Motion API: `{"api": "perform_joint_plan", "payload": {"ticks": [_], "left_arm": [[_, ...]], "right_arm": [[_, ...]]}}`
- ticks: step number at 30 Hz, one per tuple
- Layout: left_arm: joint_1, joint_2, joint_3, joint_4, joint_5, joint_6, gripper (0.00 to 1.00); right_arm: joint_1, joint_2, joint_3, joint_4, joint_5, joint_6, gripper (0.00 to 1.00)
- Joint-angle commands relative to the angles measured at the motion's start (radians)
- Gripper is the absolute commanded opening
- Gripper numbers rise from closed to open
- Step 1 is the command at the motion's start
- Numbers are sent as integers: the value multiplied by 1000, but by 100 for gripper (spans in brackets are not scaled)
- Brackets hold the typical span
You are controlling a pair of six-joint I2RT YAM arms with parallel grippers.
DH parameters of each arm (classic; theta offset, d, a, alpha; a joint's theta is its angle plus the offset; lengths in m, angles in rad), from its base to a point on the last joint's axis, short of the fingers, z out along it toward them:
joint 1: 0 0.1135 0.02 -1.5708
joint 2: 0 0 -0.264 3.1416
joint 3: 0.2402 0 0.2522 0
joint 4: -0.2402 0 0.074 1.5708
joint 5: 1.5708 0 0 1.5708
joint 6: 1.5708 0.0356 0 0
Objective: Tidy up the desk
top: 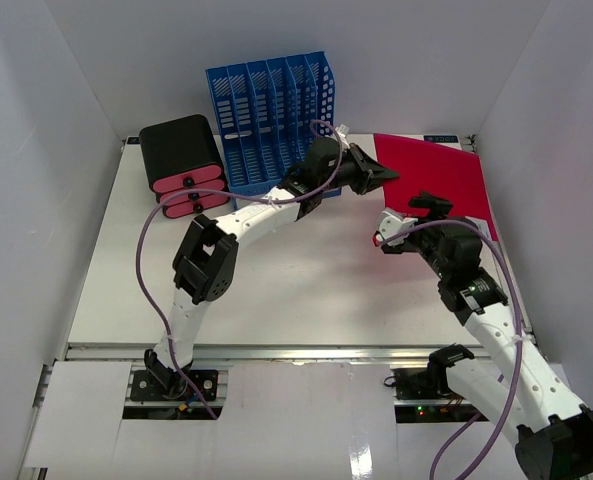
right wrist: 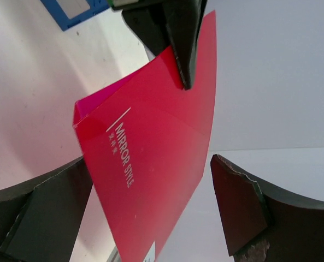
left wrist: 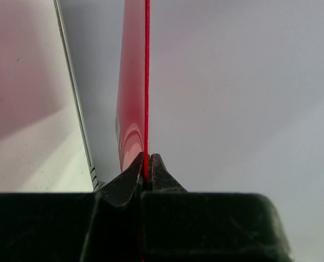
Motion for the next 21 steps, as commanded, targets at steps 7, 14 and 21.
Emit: {"api": "perform_joint_plan", "payload": {"ticks": [7, 14, 21], "left_arm": [[19, -87, 0, 39, 23, -21, 0], [29, -112, -31, 56, 32, -18, 0], [60, -157, -33, 44, 61, 24, 53]], "right_arm": [[6, 29, -49, 216, 71, -66, 39], [6, 55, -2, 197, 43, -43, 8], [5, 35, 86, 64, -45, 53, 8]]}}
